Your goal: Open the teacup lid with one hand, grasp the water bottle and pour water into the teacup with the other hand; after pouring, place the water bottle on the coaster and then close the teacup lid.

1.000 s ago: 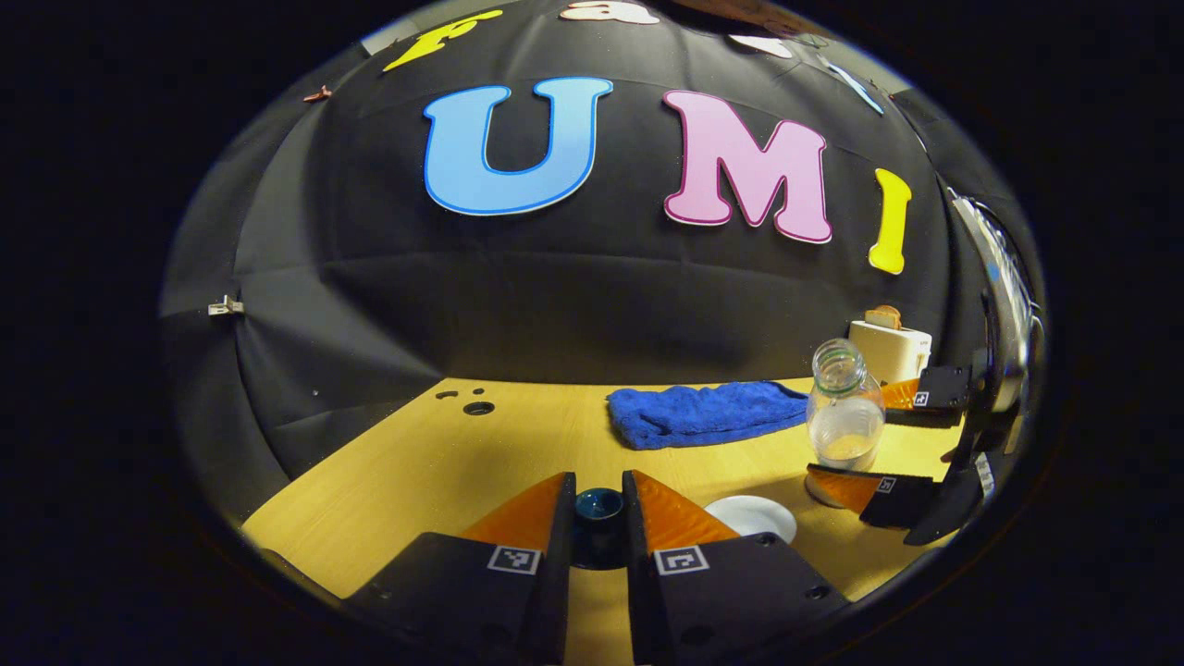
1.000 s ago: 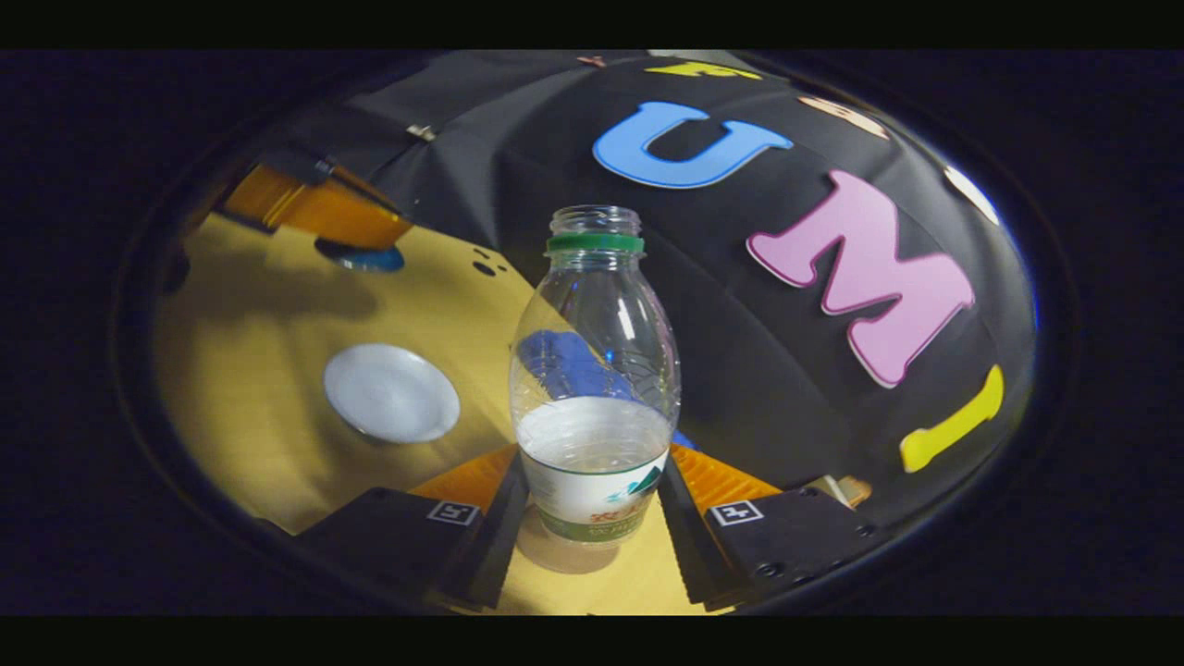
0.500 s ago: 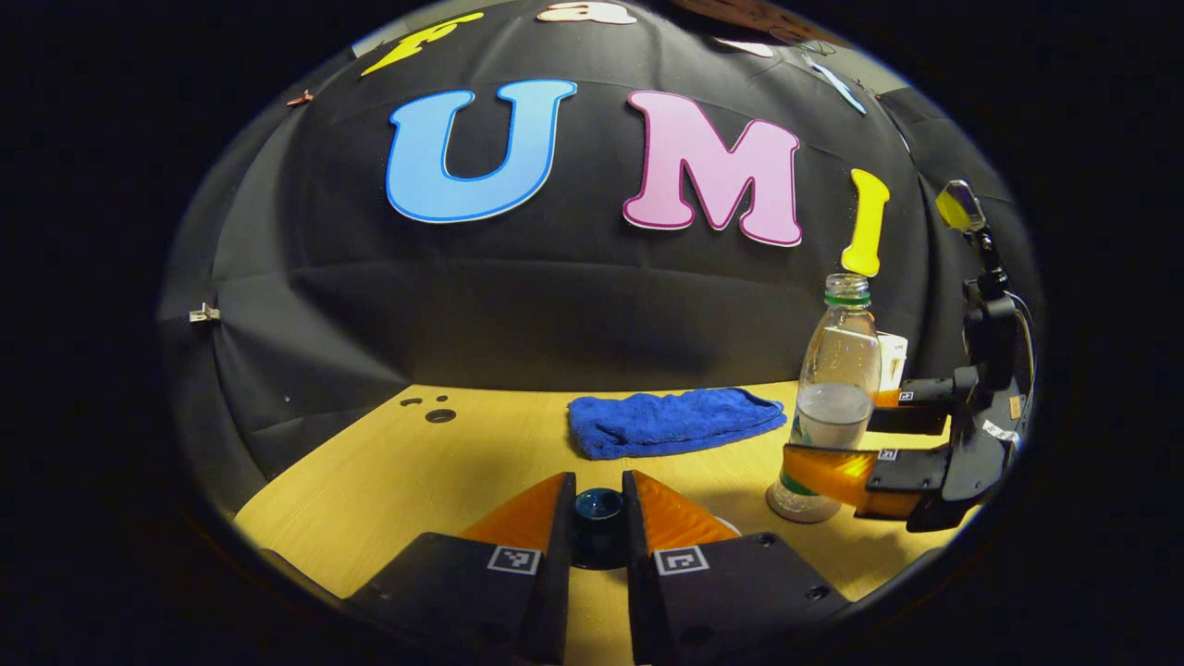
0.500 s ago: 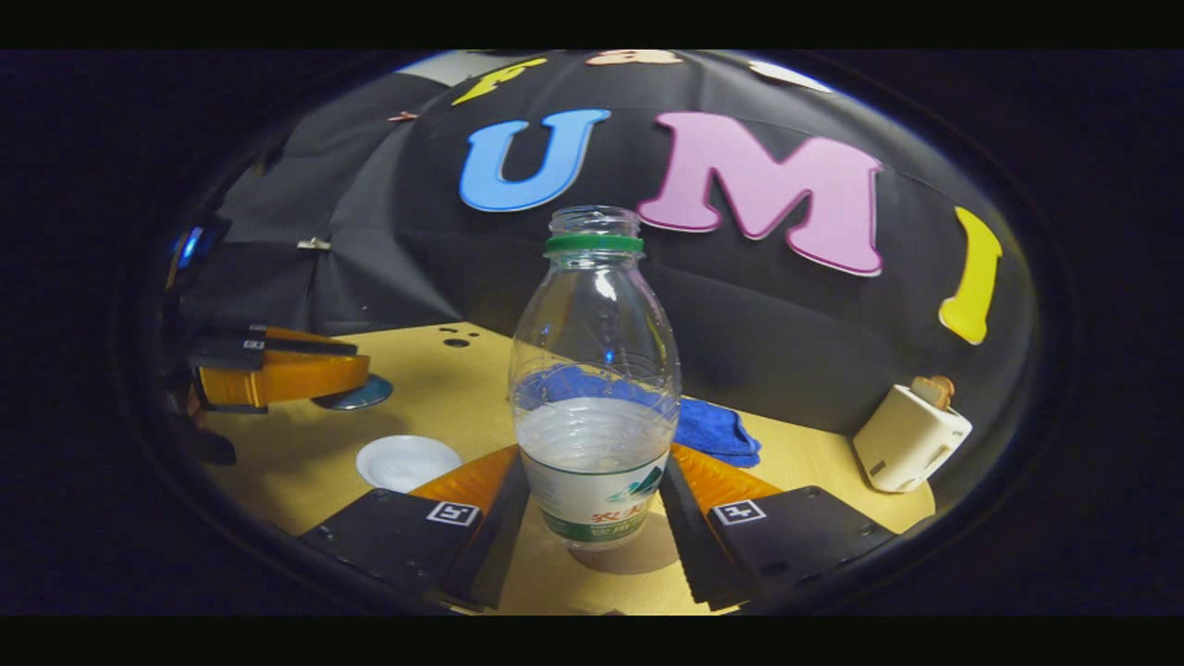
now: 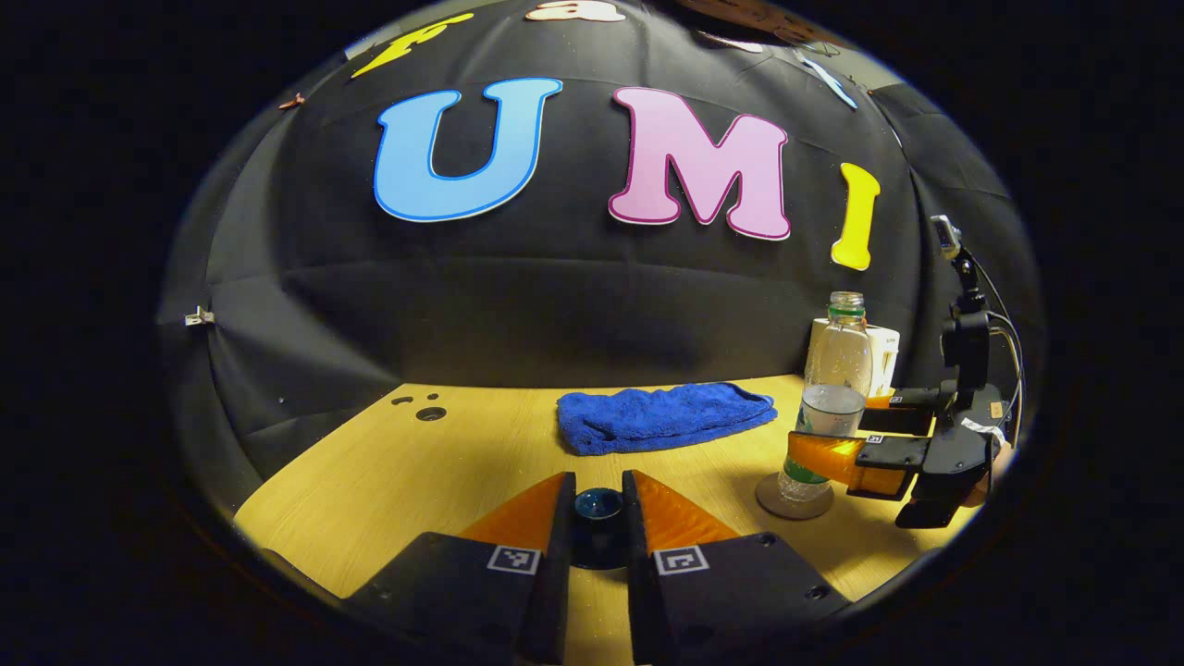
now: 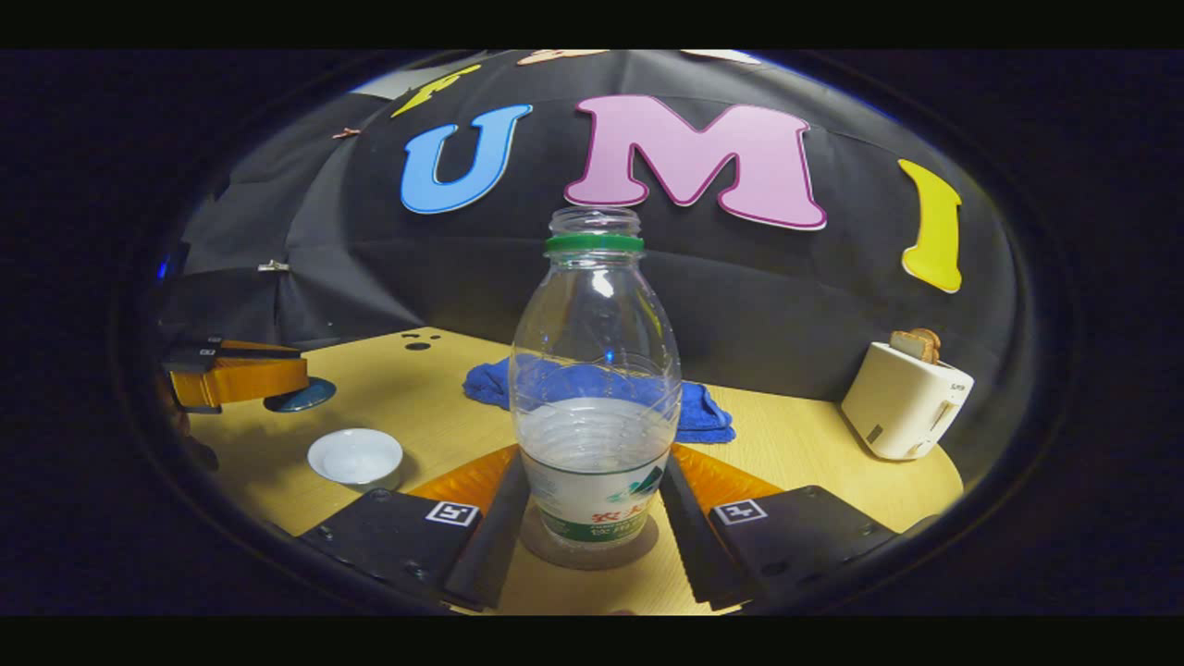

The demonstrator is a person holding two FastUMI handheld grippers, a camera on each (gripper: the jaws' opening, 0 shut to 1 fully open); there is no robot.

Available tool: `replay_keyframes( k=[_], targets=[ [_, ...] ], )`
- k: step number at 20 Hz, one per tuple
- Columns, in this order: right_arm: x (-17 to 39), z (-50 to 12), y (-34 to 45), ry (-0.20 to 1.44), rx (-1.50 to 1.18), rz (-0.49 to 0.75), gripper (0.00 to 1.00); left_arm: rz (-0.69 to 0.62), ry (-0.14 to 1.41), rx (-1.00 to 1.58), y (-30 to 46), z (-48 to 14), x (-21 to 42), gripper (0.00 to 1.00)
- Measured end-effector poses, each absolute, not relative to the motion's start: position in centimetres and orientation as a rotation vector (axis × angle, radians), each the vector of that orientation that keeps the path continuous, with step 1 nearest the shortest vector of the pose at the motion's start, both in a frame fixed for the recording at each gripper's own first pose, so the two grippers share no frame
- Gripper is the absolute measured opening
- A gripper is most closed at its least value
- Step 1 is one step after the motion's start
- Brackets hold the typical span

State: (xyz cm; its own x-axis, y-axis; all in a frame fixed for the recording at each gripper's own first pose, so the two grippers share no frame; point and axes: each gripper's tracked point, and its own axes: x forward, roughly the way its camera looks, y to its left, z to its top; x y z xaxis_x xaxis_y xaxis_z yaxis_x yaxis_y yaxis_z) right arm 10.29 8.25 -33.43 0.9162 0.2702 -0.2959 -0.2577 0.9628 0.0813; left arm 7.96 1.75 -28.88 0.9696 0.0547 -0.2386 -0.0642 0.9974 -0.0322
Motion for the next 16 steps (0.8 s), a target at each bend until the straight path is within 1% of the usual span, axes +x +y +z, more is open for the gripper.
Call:
replay_keyframes(
  k=[1, 2, 3, 6, 7, 8, 11, 12, 15, 16],
  targets=[
    [10.3, -33.6, 8.2, 0.312, 0.05, 0.273, 0.76, 0.061, 0.24, -0.04, 1.7, -28.8, 8.0, 0.3],
    [10.4, -33.6, 8.2, 0.313, 0.054, 0.274, 0.76, 0.062, 0.239, -0.042, 1.7, -28.9, 7.9, 0.27],
    [10.4, -33.8, 8.1, 0.311, 0.05, 0.271, 0.76, 0.062, 0.24, -0.044, 1.6, -28.9, 8.0, 0.3],
    [10.2, -34.0, 8.1, 0.309, 0.037, 0.269, 0.77, 0.061, 0.242, -0.044, 1.3, -29.1, 7.9, 0.3],
    [10.2, -34.0, 7.9, 0.309, 0.041, 0.267, 0.78, 0.059, 0.242, -0.043, 1.1, -29.1, 8.0, 0.27],
    [10.2, -34.0, 7.9, 0.309, 0.047, 0.264, 0.78, 0.057, 0.241, -0.042, 1.0, -29.0, 8.1, 0.3],
    [10.1, -34.4, 8.0, 0.329, 0.08, 0.273, 0.8, 0.051, 0.241, -0.04, 0.8, -29.1, 8.2, 0.3],
    [9.9, -34.4, 8.0, 0.334, 0.086, 0.279, 0.77, 0.05, 0.242, -0.041, 0.7, -29.1, 8.3, 0.3],
    [9.3, -34.9, 7.7, 0.348, 0.091, 0.28, 0.86, 0.041, 0.246, -0.044, 0.2, -29.3, 8.5, 0.3],
    [8.9, -35.1, 8.1, 0.356, 0.098, 0.279, 0.92, 0.037, 0.247, -0.044, 0.0, -29.3, 8.6, 0.3]
  ],
)
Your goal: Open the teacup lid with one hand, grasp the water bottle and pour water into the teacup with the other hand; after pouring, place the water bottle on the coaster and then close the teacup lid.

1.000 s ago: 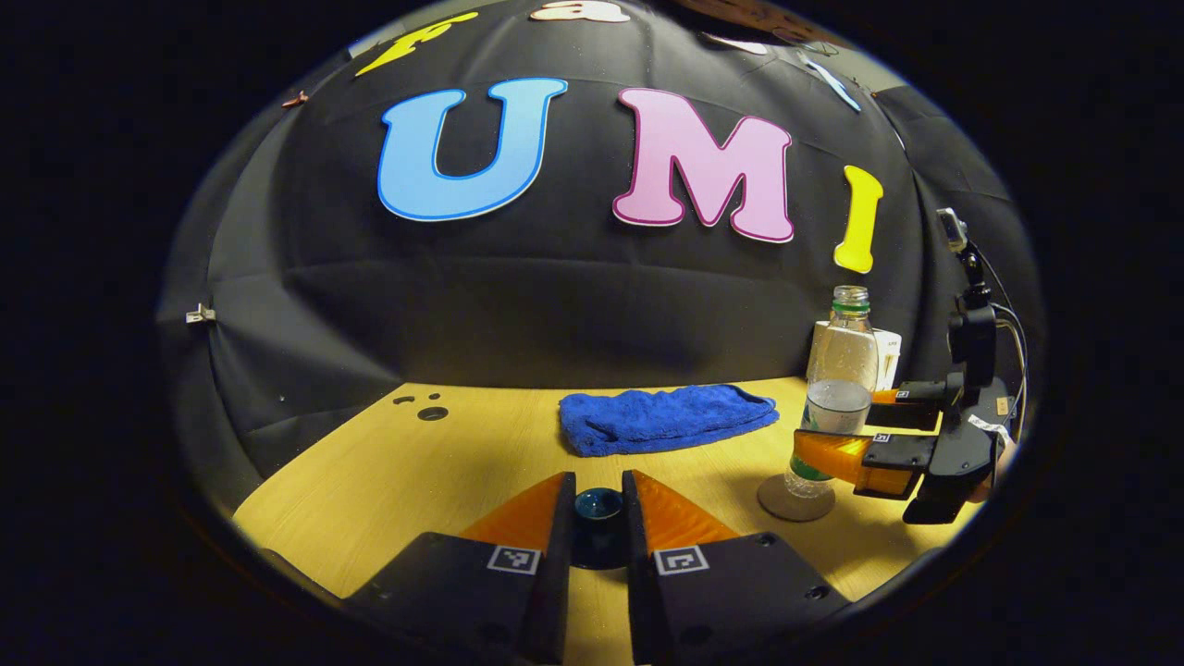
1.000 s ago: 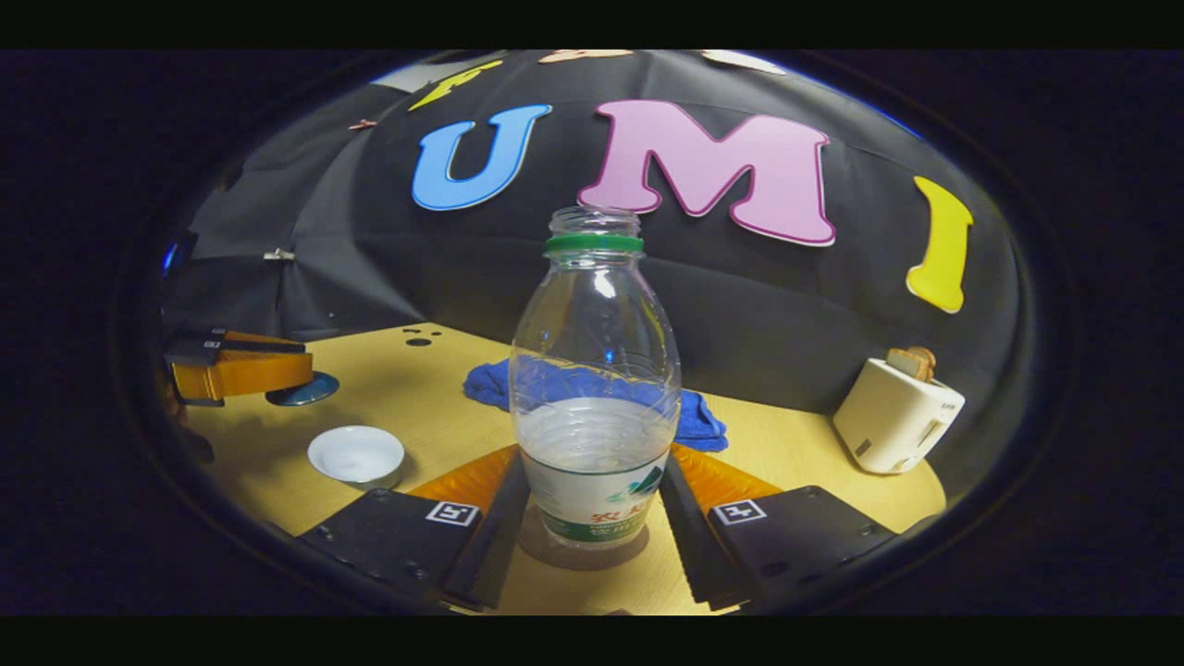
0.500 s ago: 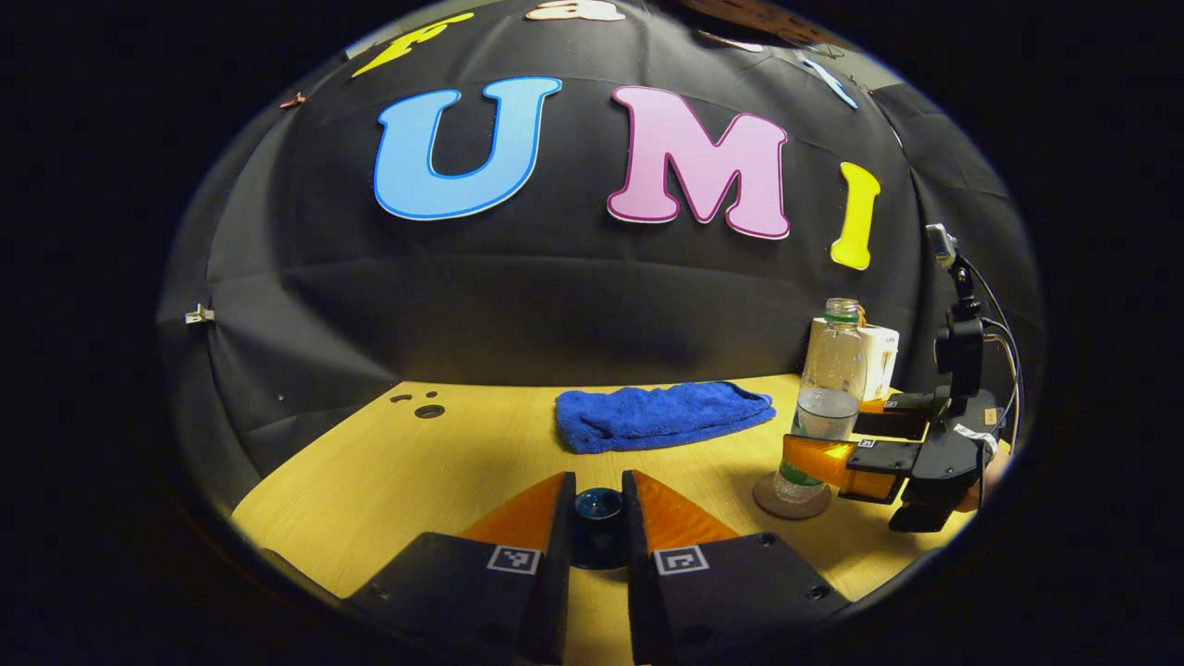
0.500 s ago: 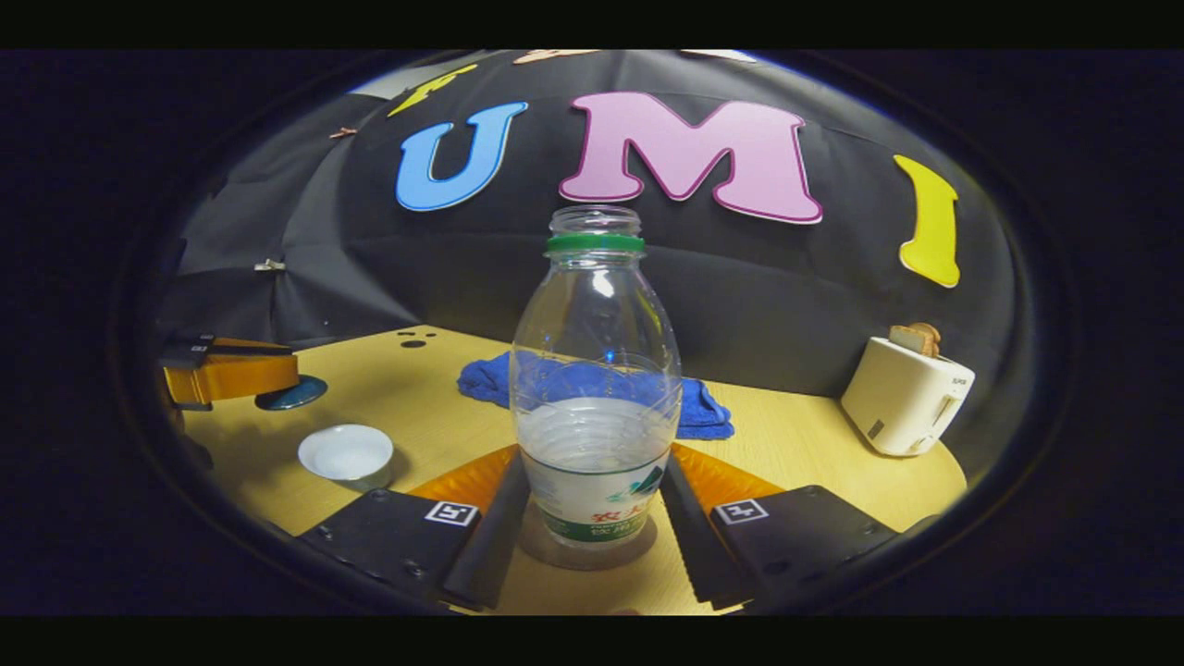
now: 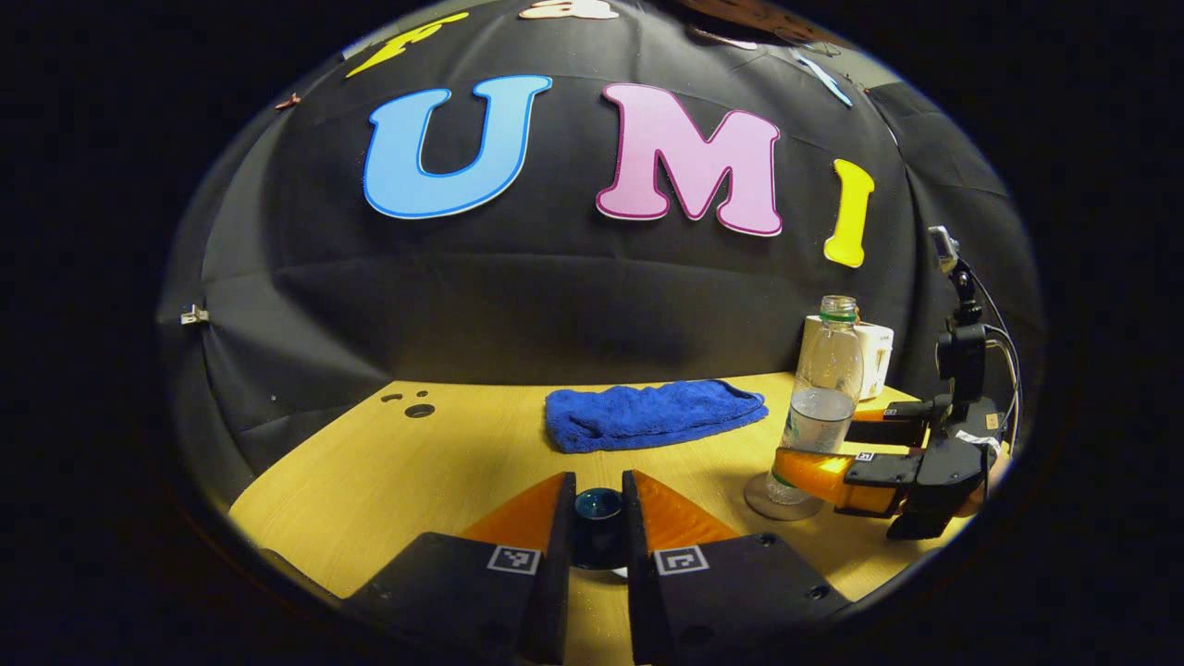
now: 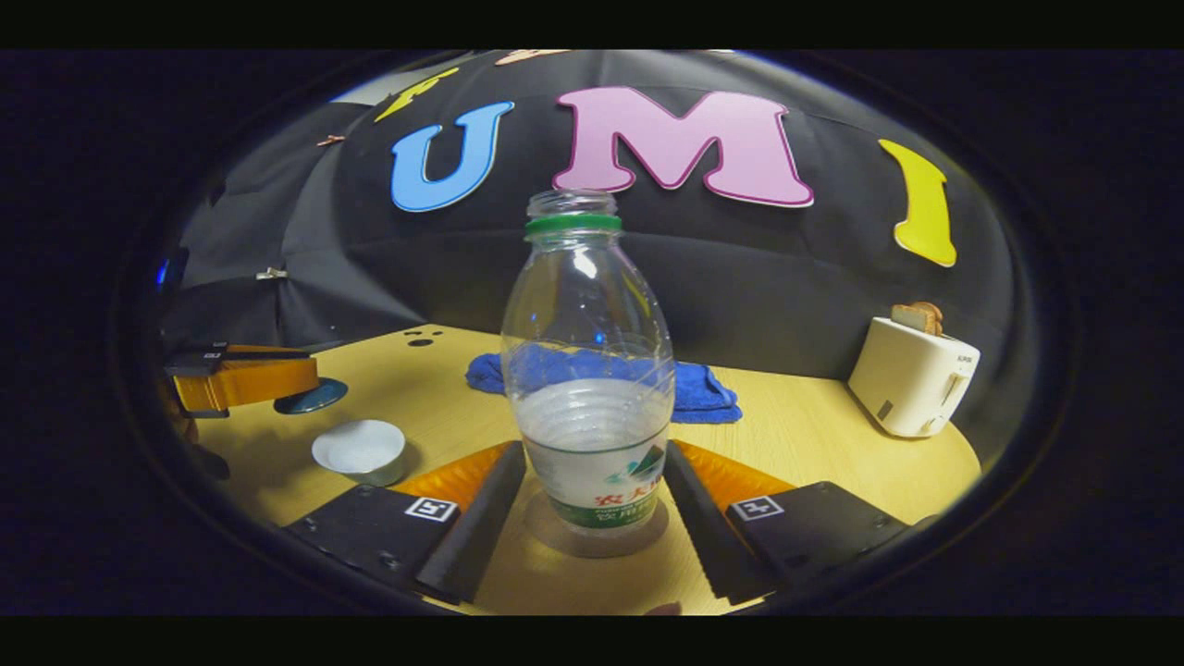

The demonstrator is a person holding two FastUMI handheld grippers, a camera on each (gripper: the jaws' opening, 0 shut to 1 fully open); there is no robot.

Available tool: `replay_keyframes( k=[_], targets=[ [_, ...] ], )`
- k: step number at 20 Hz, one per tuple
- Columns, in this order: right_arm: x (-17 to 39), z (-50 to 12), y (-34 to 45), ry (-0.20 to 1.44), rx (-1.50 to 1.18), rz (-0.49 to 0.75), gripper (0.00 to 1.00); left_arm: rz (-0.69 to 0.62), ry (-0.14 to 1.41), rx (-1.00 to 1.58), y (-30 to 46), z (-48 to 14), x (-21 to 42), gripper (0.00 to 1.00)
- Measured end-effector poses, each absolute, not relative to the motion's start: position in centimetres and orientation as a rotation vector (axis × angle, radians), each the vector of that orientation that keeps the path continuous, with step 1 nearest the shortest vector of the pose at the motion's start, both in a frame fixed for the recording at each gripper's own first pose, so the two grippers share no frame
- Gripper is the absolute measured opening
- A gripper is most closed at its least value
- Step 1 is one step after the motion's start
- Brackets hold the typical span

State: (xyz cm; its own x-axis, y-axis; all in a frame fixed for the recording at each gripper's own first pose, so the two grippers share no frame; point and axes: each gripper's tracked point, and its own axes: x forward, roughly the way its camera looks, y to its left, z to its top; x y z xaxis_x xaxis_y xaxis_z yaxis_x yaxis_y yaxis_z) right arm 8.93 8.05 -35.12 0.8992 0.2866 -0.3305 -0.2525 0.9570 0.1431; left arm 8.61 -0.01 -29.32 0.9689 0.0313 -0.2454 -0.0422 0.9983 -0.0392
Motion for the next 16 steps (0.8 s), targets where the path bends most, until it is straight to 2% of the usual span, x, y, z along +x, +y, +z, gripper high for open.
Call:
replay_keyframes(
  k=[4, 8, 10, 12, 13, 14, 15, 16],
  targets=[
    [7.9, -35.7, 7.0, 0.392, 0.12, 0.259, 0.98, 0.02, 0.25, -0.047, -1.1, -29.7, 9.0, 0.3],
    [6.0, -35.8, 6.0, 0.419, 0.13, 0.247, 0.98, 0.001, 0.257, -0.055, -2.1, -30.3, 9.4, 0.3],
    [5.3, -35.7, 5.3, 0.43, 0.133, 0.237, 0.98, -0.007, 0.261, -0.06, -2.5, -30.8, 9.5, 0.27],
    [4.6, -35.5, 4.6, 0.439, 0.14, 0.23, 0.98, -0.012, 0.272, -0.069, -3.0, -31.7, 9.6, 0.3],
    [4.3, -35.5, 4.3, 0.443, 0.142, 0.225, 0.98, -0.015, 0.276, -0.077, -3.1, -32.0, 9.7, 0.27],
    [4.2, -35.5, 3.8, 0.445, 0.138, 0.217, 0.98, -0.014, 0.279, -0.082, -3.3, -32.3, 9.6, 0.3],
    [4.3, -35.4, 3.5, 0.445, 0.133, 0.209, 0.98, -0.013, 0.28, -0.084, -3.2, -32.5, 9.7, 0.27],
    [4.1, -35.4, 3.3, 0.447, 0.13, 0.205, 0.98, -0.013, 0.281, -0.085, -3.3, -32.6, 9.8, 0.3]
  ],
)
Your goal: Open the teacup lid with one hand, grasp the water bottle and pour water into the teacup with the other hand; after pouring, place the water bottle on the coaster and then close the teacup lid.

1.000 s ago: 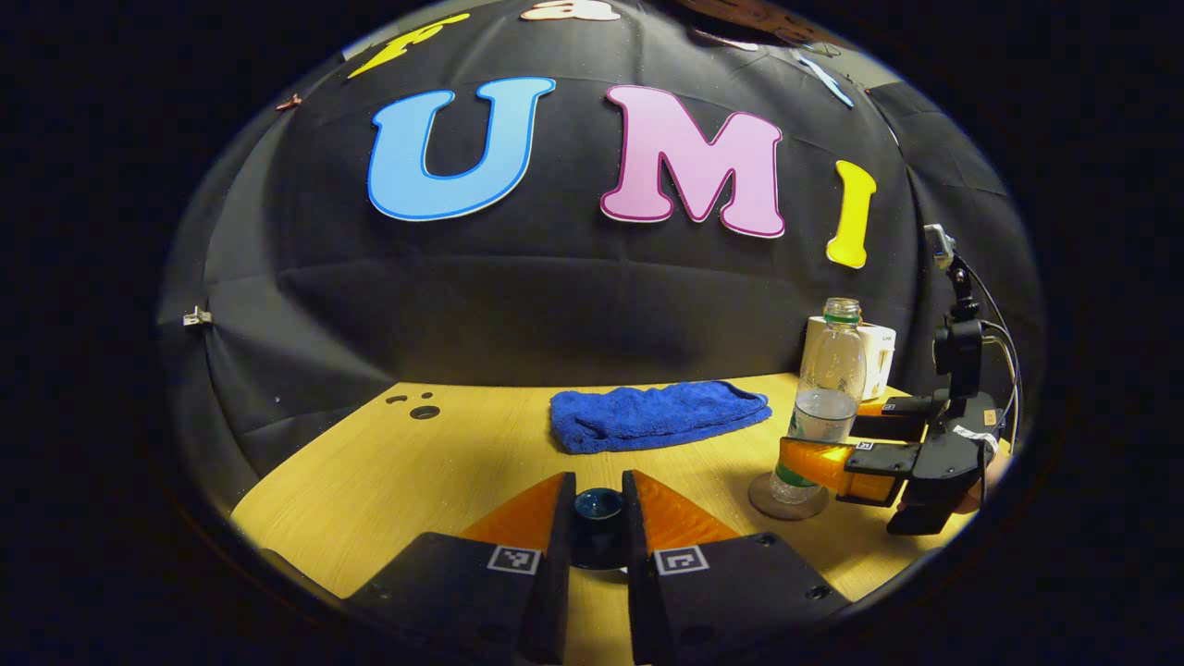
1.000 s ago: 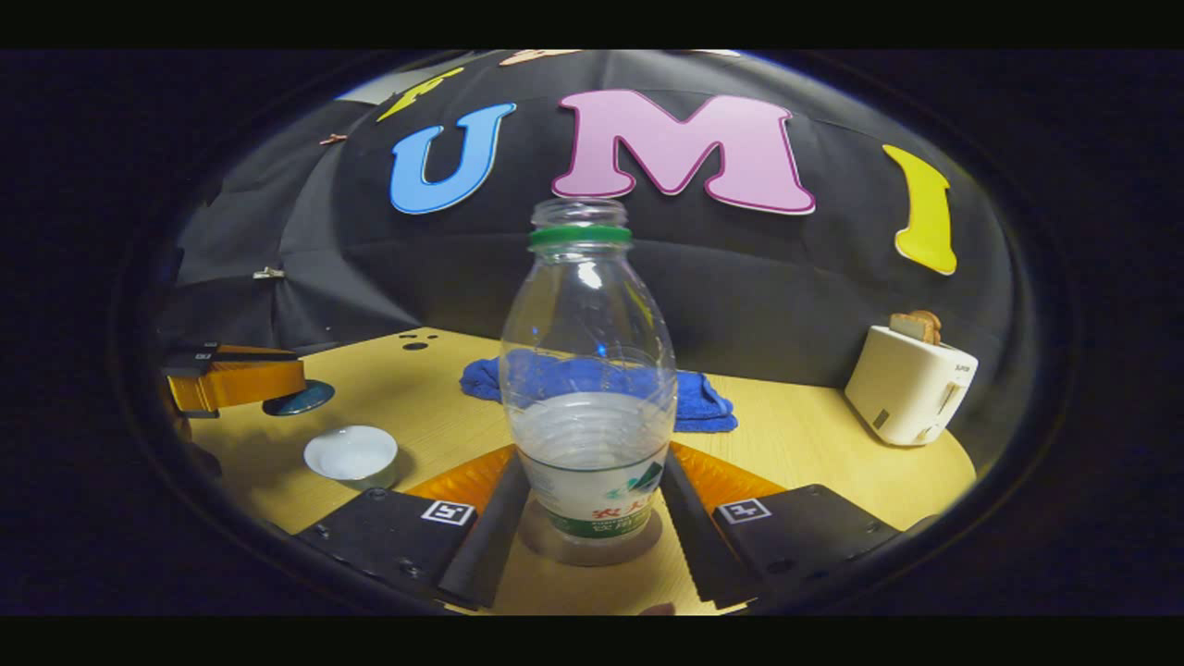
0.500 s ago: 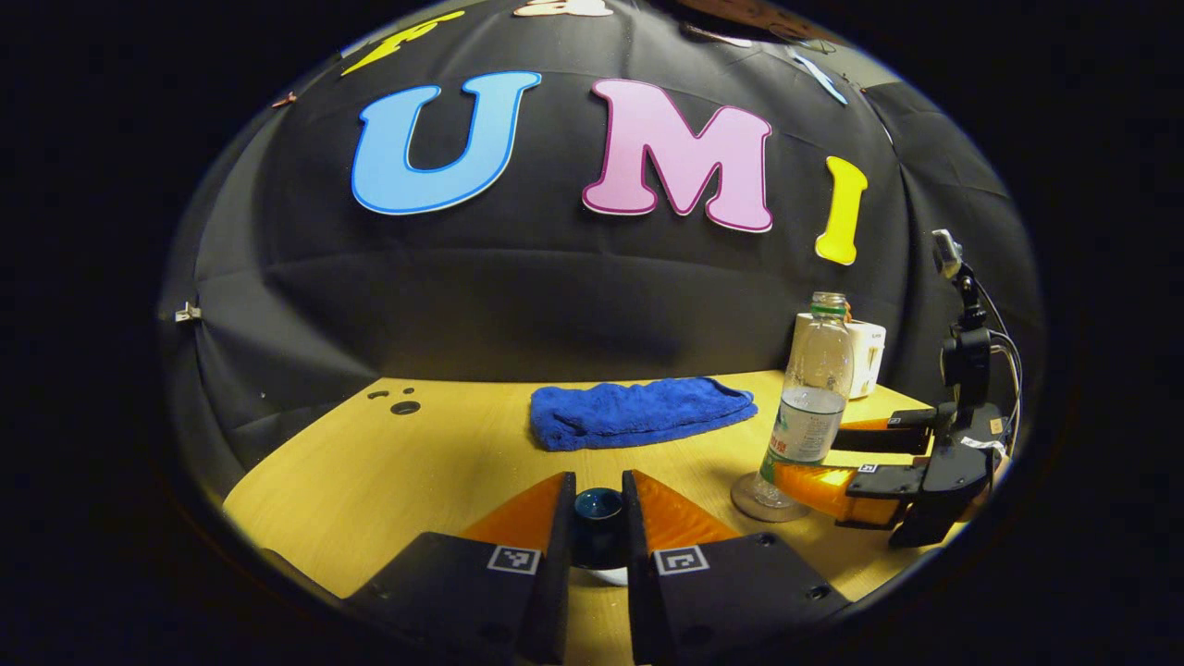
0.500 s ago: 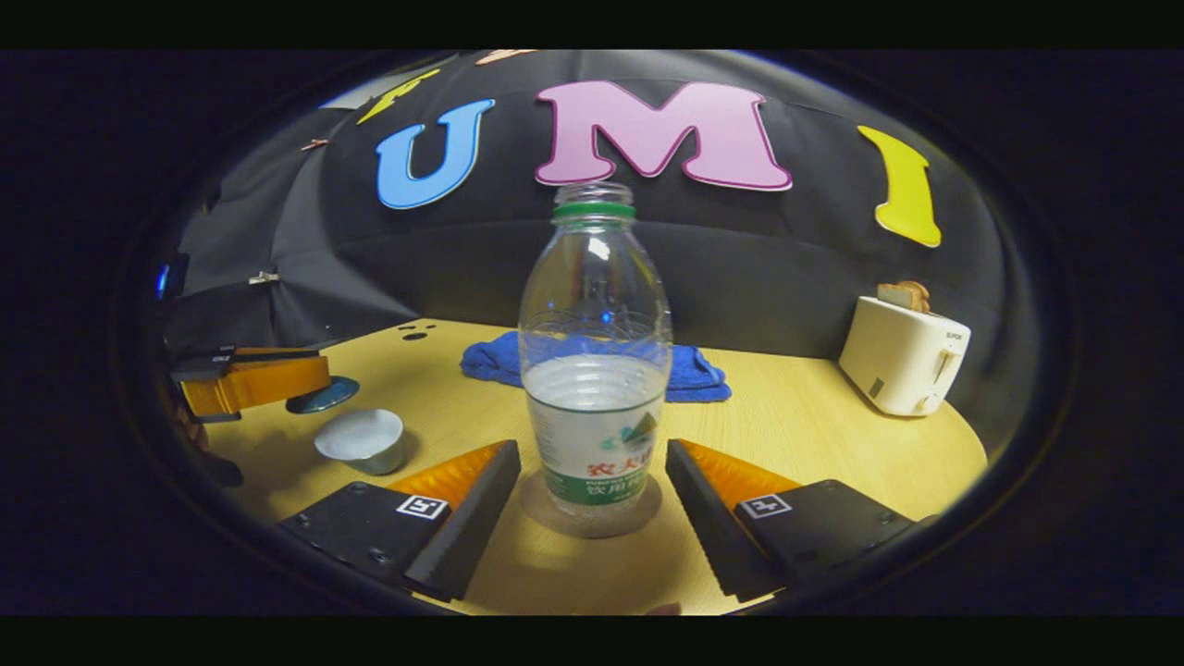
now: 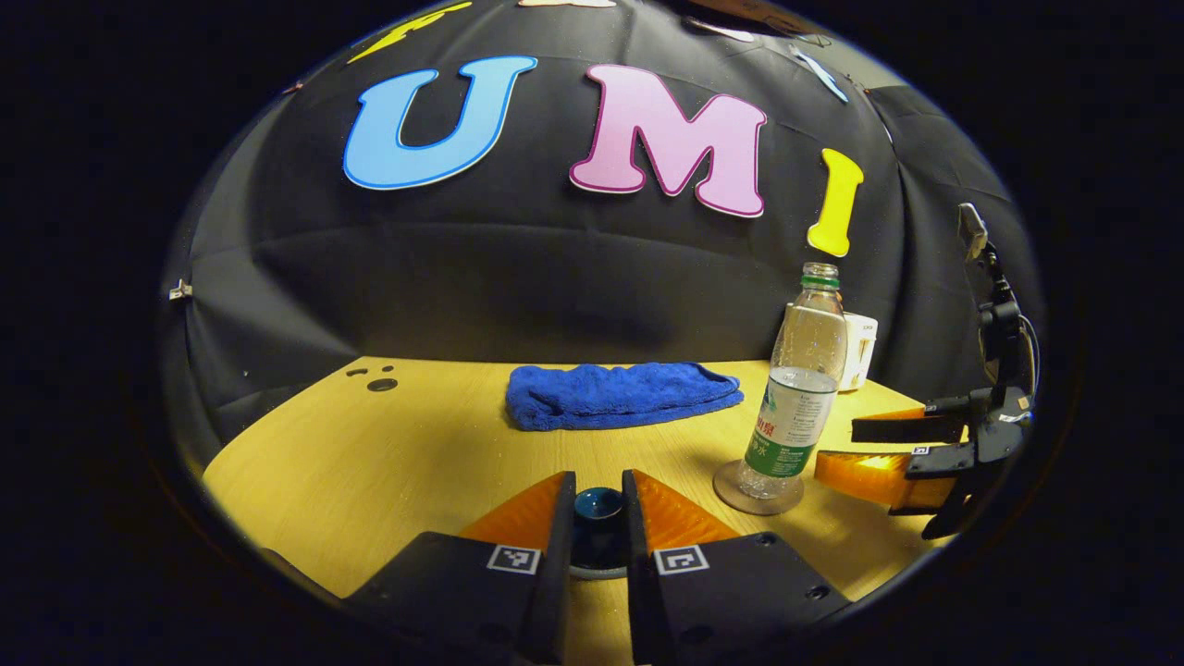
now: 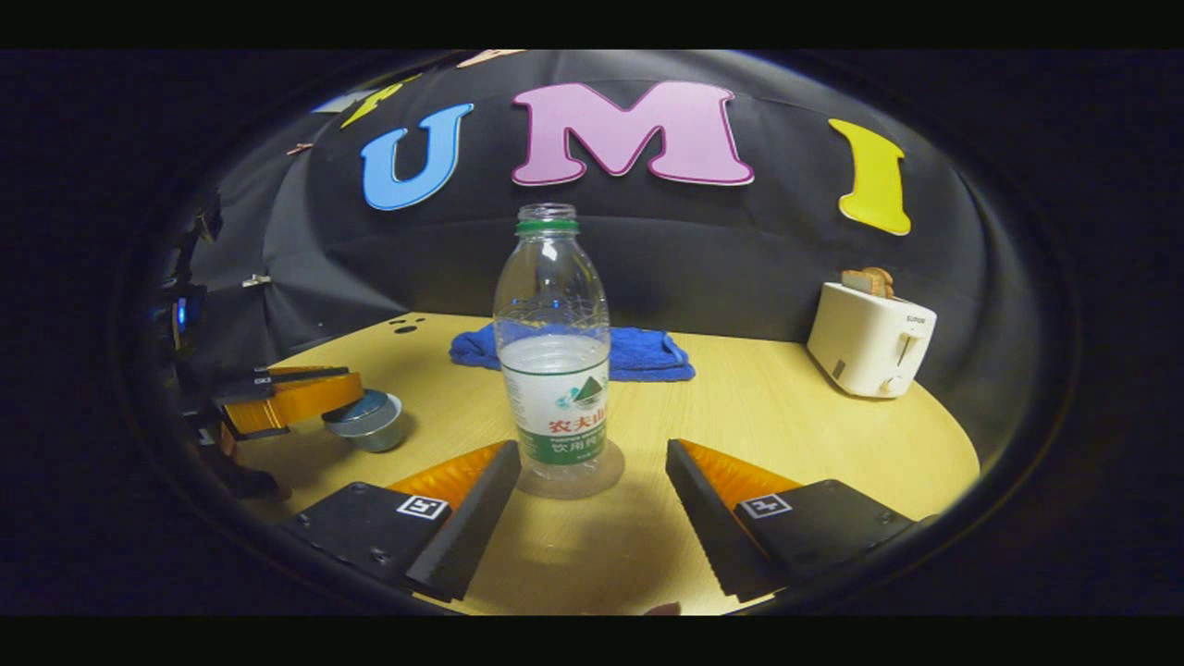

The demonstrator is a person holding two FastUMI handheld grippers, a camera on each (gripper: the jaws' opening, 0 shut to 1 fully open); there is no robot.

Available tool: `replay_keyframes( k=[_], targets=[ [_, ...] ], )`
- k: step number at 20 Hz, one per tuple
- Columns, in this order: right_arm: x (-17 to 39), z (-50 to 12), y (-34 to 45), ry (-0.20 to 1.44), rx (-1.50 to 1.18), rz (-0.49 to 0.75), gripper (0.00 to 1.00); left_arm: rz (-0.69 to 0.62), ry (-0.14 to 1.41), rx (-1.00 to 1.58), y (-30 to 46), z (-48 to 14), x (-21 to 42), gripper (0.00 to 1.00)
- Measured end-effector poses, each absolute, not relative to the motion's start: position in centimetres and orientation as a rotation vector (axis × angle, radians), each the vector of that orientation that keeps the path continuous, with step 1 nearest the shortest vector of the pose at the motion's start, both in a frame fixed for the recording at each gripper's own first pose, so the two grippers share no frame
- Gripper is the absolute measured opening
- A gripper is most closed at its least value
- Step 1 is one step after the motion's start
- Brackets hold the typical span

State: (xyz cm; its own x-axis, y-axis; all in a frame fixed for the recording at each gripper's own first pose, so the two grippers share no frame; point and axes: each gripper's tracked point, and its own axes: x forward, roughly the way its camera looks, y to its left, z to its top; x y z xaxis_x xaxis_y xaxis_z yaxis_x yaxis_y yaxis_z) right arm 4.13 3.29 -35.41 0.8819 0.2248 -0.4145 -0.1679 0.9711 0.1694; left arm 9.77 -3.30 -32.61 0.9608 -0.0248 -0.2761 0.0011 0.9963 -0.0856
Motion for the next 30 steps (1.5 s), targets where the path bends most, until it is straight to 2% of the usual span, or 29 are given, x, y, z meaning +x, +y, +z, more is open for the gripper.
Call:
replay_keyframes(
  k=[8, 13, 15, 21, 26, 30],
  targets=[
    [4.3, -35.2, 3.4, 0.442, 0.134, 0.198, 0.98, -0.026, 0.3, -0.065, -3.8, -33.6, 10.2, 0.33],
    [4.3, -34.9, 3.1, 0.44, 0.139, 0.189, 0.98, -0.012, 0.305, -0.075, -3.6, -33.4, 9.8, 0.92],
    [4.2, -34.1, 3.0, 0.437, 0.14, 0.185, 0.98, -0.003, 0.293, -0.088, -3.3, -32.3, 9.6, 0.97],
    [4.9, -26.6, 1.8, 0.359, 0.14, 0.142, 0.99, 0.021, 0.299, -0.067, -2.6, -27.5, 8.6, 0.96],
    [4.7, -17.2, 2.2, 0.315, 0.178, 0.14, 0.99, -0.012, 0.267, -0.077, -2.7, -18.1, 7.5, 0.96],
    [4.9, -9.8, 1.3, 0.205, 0.14, 0.096, 0.98, -0.015, 0.218, -0.086, -2.0, -11.3, 6.6, 0.96]
  ],
)
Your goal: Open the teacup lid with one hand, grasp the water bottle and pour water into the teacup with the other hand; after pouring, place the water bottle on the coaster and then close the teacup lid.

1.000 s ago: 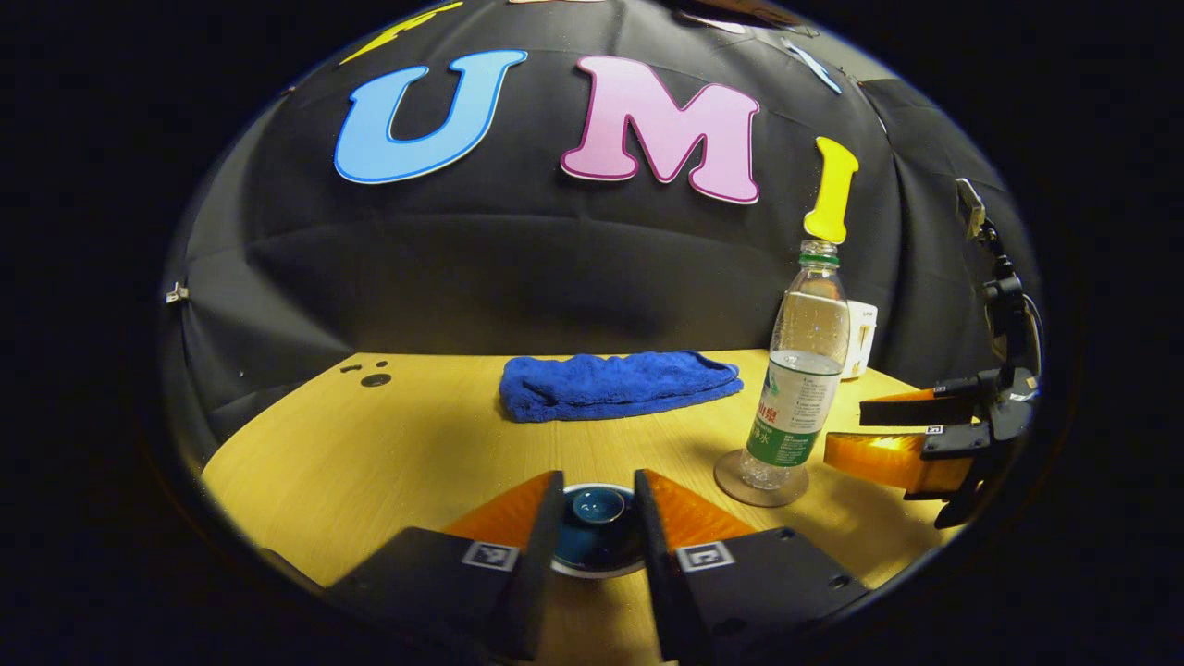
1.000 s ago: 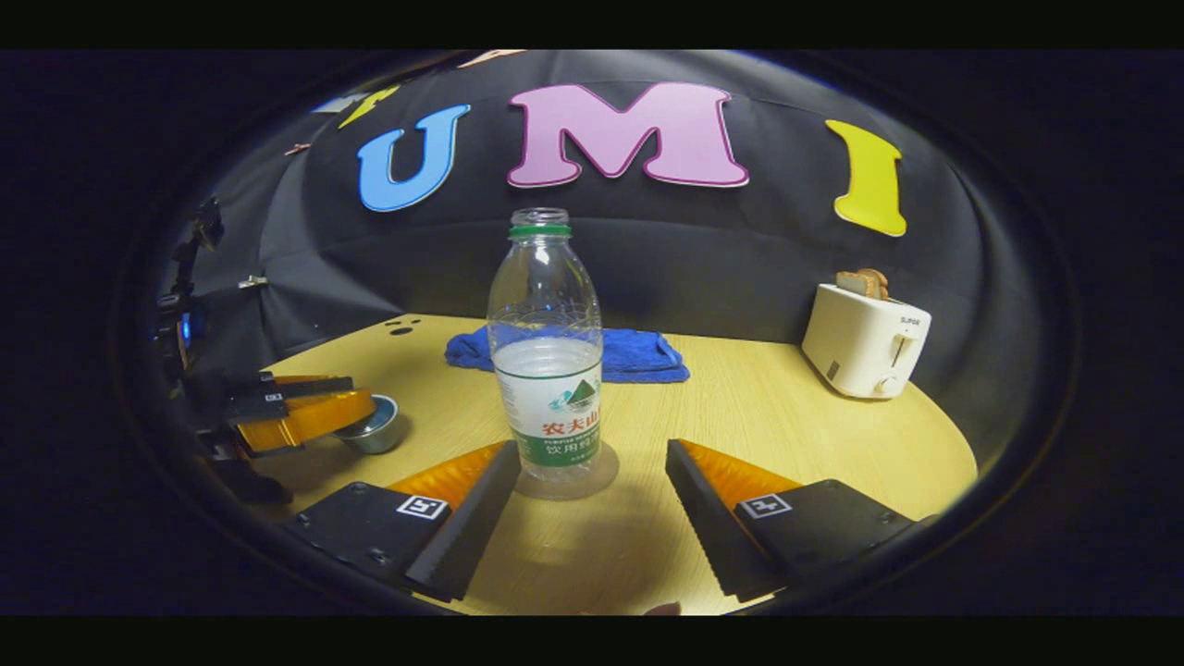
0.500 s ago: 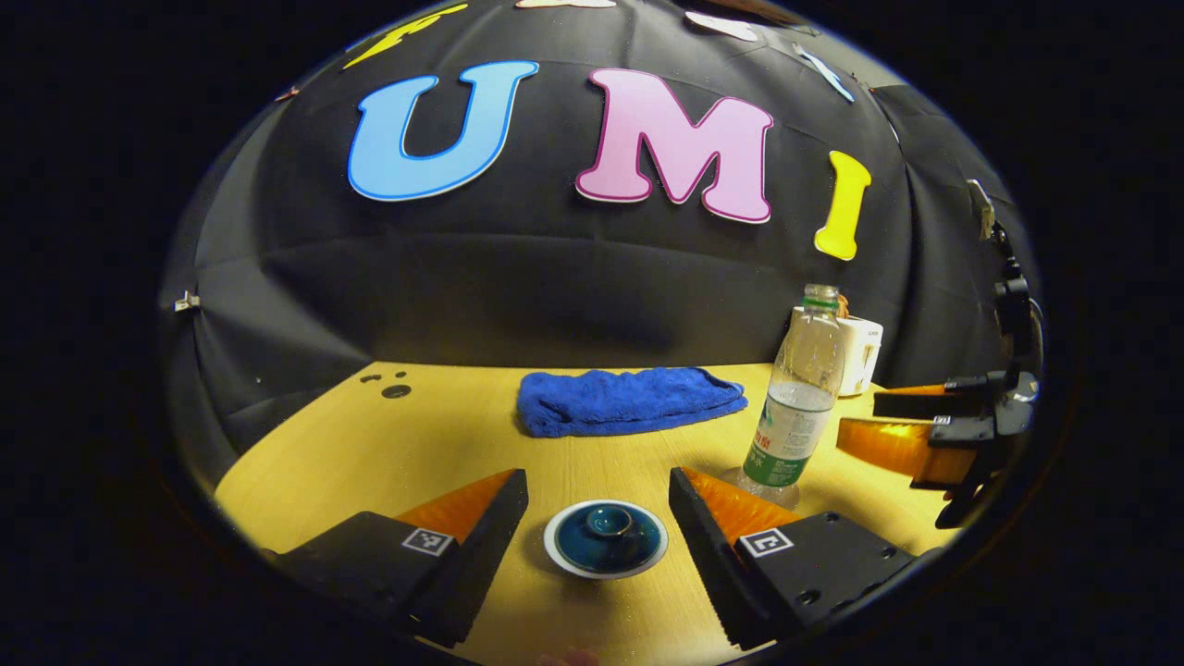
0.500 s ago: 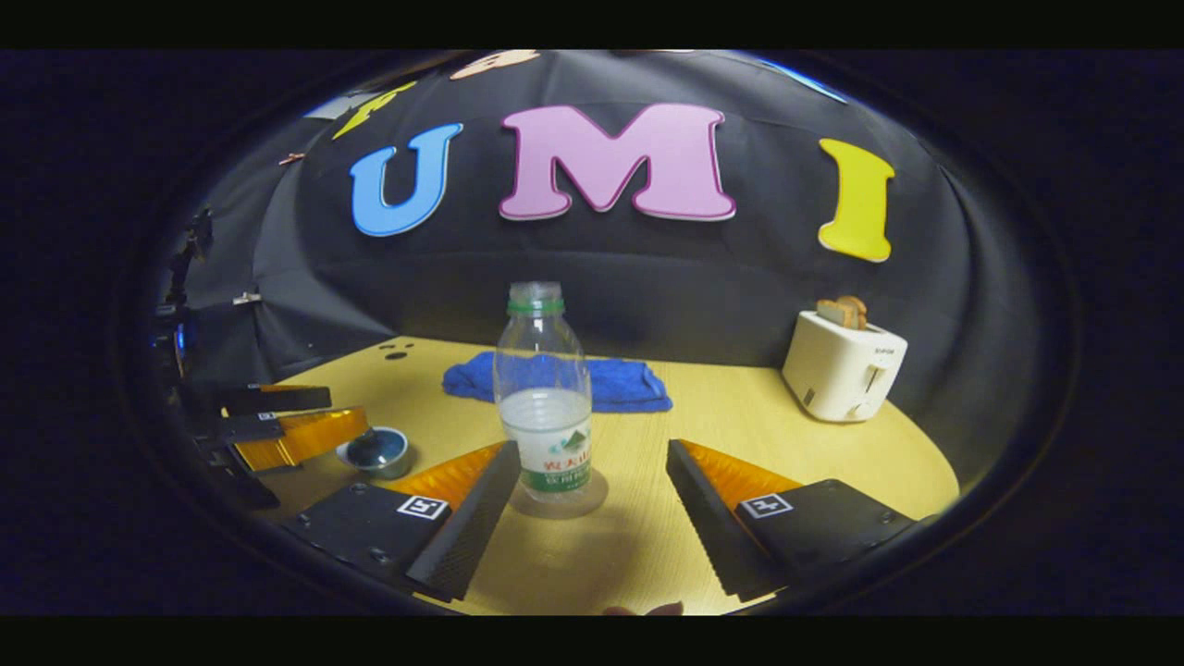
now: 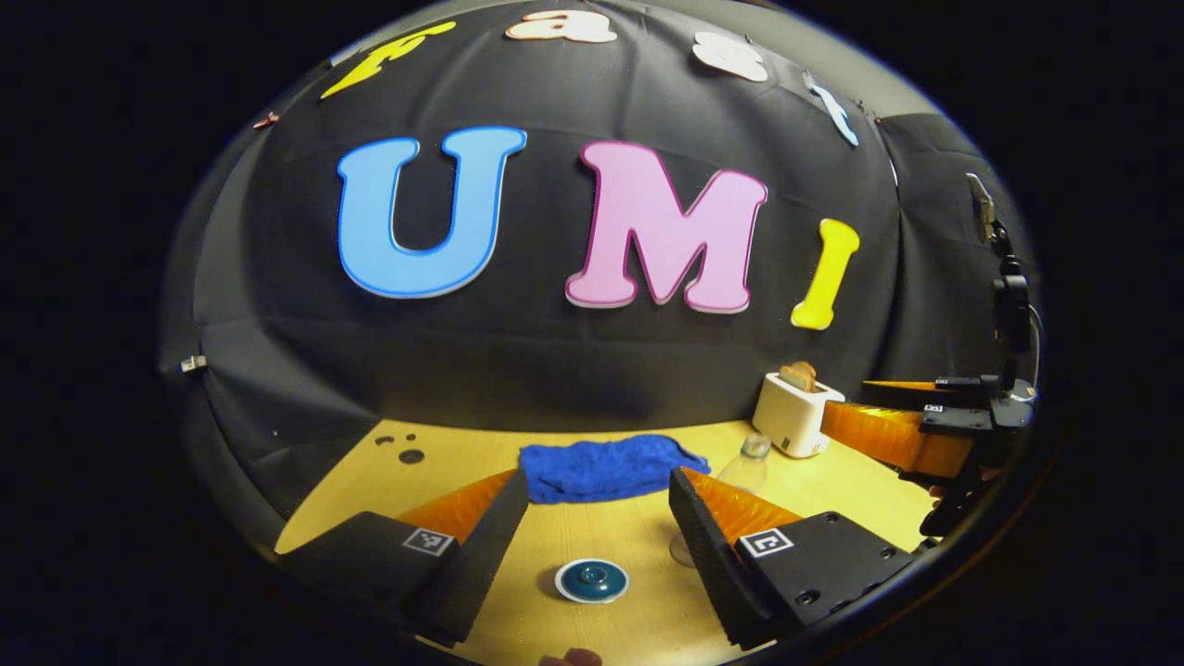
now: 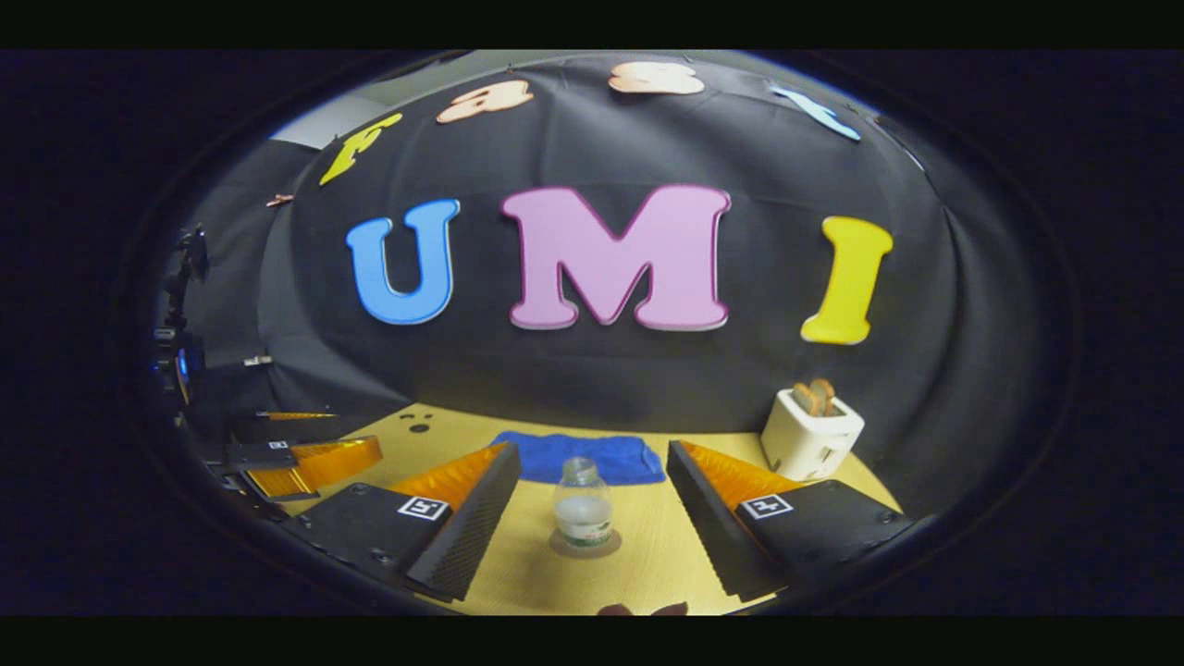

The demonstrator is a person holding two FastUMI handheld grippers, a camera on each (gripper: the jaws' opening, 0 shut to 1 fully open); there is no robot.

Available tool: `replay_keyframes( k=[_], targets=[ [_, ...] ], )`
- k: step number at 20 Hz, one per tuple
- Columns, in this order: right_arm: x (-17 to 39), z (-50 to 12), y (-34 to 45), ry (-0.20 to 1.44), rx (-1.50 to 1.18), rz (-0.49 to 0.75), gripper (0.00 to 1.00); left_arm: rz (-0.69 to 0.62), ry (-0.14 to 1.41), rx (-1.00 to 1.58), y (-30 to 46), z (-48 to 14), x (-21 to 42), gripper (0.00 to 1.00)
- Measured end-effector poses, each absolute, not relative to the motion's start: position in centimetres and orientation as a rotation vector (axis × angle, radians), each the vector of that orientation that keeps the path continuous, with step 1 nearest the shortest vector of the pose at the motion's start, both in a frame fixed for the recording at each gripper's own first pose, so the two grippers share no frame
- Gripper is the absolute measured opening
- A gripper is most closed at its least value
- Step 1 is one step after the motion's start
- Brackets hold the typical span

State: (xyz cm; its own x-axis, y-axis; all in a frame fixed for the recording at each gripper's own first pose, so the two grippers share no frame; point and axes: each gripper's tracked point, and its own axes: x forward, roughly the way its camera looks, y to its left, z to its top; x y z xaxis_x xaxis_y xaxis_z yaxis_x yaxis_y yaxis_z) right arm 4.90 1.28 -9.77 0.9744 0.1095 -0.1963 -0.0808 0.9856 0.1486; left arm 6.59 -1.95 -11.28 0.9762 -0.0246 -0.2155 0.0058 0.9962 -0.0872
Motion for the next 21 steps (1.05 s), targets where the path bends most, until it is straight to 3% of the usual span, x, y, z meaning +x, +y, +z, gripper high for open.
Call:
replay_keyframes(
  k=[8, 20, 21],
  targets=[
    [3.7, -2.7, -0.5, 0.136, 0.178, 0.054, 0.98, -0.044, 0.095, -0.023, -1.9, -3.1, 5.3, 0.96],
    [2.6, -0.3, -1.7, 0.068, 0.114, 0.037, 0.98, -0.08, 0.056, 0.009, -2.8, -1.0, 4.4, 0.96],
    [2.7, -0.1, -1.4, 0.066, 0.115, 0.048, 0.98, -0.077, 0.056, 0.007, -2.7, -1.0, 4.4, 0.92]
  ],
)
